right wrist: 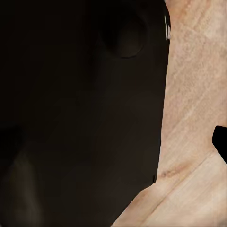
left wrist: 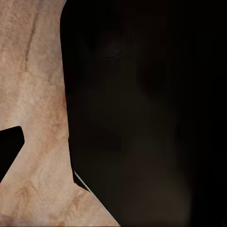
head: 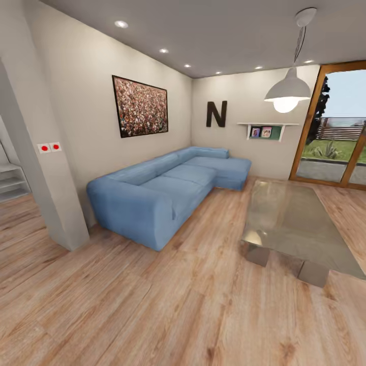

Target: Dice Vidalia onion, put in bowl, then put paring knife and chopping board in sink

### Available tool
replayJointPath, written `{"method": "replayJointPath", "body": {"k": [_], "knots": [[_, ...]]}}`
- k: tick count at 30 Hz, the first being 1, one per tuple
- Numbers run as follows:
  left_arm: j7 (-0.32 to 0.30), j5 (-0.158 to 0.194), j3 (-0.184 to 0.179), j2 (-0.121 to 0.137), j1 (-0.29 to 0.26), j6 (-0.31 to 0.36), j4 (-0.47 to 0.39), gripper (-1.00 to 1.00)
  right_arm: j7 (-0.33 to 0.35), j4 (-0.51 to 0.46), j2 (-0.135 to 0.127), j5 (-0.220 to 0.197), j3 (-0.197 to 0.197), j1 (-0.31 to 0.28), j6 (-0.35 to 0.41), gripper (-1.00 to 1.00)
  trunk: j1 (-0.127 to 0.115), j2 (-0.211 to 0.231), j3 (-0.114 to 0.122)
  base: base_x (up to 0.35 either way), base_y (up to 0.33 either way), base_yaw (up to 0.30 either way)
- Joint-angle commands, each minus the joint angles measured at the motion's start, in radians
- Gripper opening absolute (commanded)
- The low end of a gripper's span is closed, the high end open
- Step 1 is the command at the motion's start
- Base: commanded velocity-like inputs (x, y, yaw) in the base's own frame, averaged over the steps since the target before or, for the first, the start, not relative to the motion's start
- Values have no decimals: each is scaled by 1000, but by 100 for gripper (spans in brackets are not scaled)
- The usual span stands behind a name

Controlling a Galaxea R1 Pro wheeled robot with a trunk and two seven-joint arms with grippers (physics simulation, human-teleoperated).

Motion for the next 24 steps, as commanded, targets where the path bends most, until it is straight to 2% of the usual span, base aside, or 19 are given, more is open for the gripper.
{"method": "replayJointPath", "body": {"k": [1, 10, 17, 24], "knots": [[-6, 1, 6, -5, 6, -2, -3, 100, 2, -6, 6, 1, 5, -2, -6, 100, 0, 0, 0, 0, 0, 0], [-5, 1, 6, -6, 17, -2, -6, 100, -2, -23, 49, 2, 3, -3, 4, 100, 0, 0, 0, 0, 0, 0], [0, -1, 6, -6, 17, -1, -46, 100, -3, -27, 49, 1, 0, -3, 1, 100, 0, 0, 0, 0, 0, 0], [5, 1, 5, 9, 17, 3, -85, 100, -3, -67, 56, -3, -1, -3, -3, 100, 0, 0, 0, 0, 0, 0]]}}
